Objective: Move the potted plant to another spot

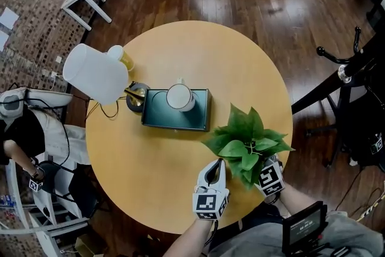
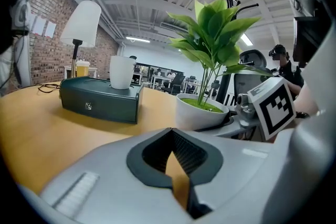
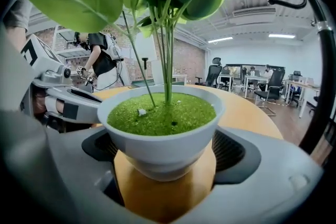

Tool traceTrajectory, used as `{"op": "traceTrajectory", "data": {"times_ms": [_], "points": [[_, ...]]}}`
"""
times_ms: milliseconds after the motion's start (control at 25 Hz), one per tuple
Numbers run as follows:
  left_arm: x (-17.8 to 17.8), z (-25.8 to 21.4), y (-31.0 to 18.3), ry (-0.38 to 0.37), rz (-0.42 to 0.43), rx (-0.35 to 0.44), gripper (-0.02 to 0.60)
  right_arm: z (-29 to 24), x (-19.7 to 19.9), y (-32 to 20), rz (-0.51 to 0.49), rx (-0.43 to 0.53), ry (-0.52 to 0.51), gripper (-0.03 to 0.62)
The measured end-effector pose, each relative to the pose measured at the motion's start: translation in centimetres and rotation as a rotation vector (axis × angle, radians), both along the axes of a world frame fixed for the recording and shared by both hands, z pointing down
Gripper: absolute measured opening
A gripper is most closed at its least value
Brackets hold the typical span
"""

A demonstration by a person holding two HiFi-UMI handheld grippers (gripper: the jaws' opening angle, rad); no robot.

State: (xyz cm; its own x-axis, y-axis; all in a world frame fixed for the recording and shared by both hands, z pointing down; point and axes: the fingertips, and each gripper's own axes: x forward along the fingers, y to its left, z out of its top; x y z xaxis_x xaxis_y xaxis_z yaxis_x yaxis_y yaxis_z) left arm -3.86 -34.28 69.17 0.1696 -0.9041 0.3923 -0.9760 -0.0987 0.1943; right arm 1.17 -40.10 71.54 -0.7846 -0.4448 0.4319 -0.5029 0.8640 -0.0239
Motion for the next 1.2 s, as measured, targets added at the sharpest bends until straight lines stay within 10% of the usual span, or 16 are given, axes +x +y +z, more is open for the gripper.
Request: {"op": "traceTrajectory", "data": {"times_ms": [1200], "points": [[-0.8,-3.3,0.5,-0.064,-0.018,0.078,0.0,-2.3,-0.7,0.3,-0.017,0.026,-0.054,0.504]]}}
